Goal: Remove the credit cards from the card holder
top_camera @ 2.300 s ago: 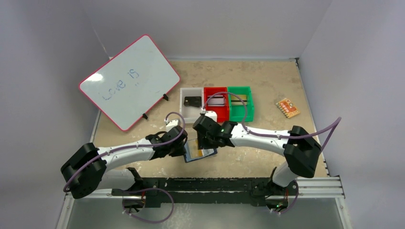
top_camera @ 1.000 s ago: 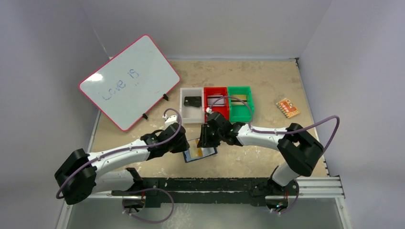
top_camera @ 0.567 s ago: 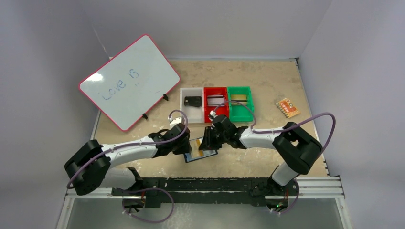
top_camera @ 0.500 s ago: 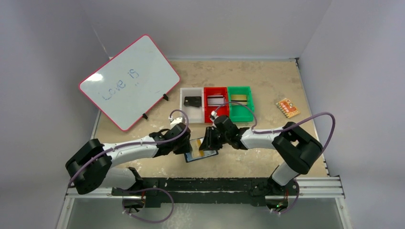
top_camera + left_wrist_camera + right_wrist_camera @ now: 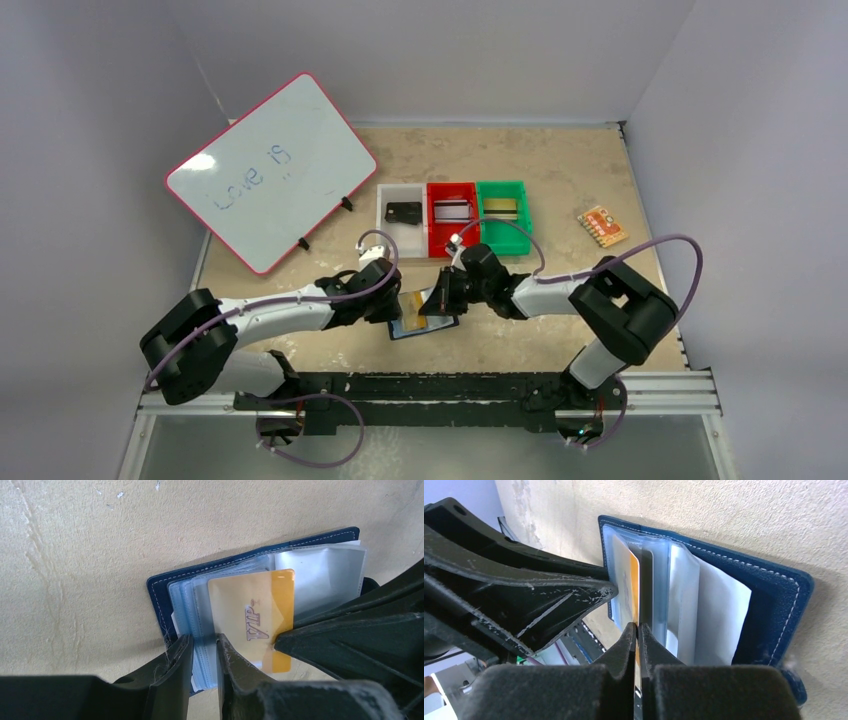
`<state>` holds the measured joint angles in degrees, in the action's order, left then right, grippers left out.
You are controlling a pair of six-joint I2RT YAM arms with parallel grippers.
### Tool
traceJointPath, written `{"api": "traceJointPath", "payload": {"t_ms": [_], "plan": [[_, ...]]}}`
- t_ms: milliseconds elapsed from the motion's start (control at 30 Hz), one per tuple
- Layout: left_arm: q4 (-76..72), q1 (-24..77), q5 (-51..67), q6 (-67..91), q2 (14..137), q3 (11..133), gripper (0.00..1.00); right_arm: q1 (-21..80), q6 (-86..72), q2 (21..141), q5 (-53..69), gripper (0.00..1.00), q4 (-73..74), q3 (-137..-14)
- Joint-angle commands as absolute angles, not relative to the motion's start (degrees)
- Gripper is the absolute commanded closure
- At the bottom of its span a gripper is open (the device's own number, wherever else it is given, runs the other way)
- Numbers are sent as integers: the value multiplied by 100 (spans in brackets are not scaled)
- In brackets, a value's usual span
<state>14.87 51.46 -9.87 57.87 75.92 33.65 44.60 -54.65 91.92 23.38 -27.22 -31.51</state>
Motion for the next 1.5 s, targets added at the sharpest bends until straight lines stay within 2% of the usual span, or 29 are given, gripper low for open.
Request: {"api": "traceJointPath", "payload": {"t_ms": [0,500,867,1300,1467], "plan": [[1814,5181,-1165,5659,7737,3394,77,4368,-5484,8948,2301,100,-2851,-2981],[1846,5193,-1273,5661,7717,3404,77,4061,-5255,8898,2791,100,-2962,-2681],[1456,5203,-1309,5790,6778,3800,69,4043,-5312,9083,2594,100,-2801,-2793],[597,5210,-339,5800,7565,3550,70,3982,-5498,9117,2584,100,-2984,-2672],[470,5221,-293,5800,7832,3487,71,3973,-5518,9159,2586,100,-2991,-2663]]}}
